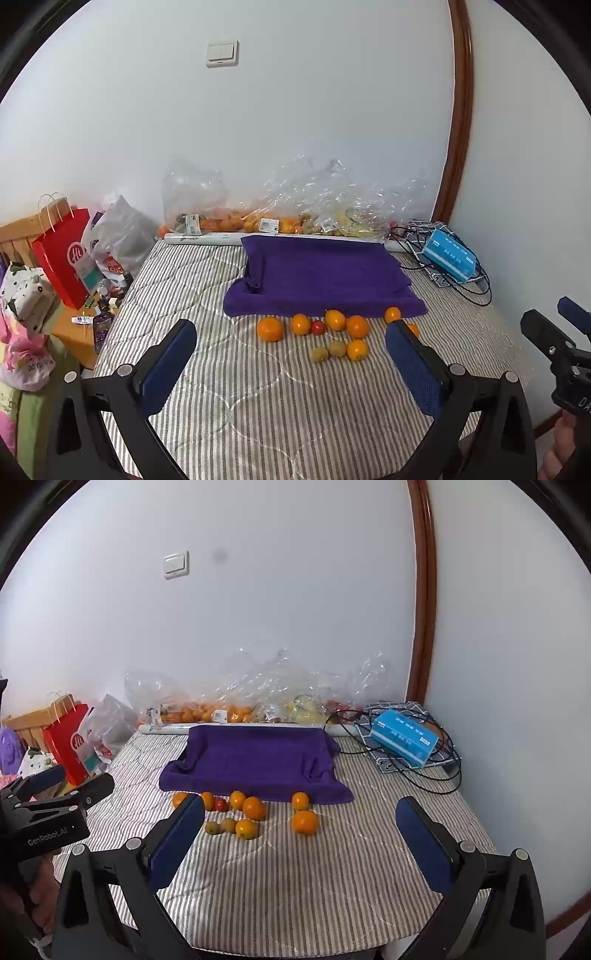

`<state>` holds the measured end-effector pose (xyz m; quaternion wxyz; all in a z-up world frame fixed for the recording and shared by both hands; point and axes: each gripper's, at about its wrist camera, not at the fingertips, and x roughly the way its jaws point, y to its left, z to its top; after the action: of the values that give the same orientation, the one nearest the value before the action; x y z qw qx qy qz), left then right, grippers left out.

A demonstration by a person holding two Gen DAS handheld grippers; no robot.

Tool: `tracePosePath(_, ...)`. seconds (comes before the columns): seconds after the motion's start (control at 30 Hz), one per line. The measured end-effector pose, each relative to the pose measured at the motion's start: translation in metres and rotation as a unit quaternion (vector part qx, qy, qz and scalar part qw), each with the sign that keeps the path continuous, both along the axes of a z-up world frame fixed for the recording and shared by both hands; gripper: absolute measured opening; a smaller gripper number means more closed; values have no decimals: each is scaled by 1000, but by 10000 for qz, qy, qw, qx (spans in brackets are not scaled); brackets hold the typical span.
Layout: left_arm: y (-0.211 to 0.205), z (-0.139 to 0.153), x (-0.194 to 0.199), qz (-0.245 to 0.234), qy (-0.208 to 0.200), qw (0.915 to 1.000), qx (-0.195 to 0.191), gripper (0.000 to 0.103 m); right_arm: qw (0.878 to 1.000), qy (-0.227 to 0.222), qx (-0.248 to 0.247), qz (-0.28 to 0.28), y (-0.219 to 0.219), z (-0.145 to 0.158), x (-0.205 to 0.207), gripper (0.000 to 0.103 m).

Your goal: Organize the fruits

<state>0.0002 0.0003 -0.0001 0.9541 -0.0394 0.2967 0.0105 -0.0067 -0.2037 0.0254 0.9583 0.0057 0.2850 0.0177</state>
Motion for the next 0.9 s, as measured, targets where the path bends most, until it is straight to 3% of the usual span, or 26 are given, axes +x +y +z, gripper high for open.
tracePosePath(0.27, 8, -1, 11, 162, -31, 9998, 146, 103, 10000, 15, 23, -2, -2, -1, -3, 102)
tracePosePath(0.33, -13, 14, -6, 44, -166, 9997, 198, 103, 10000, -9, 82, 4, -5, 0, -3, 102)
tracePosePath(0.9, -13, 14, -8, 28, -180, 9995, 245, 103, 9999, -11, 161, -10, -6, -3, -4, 102)
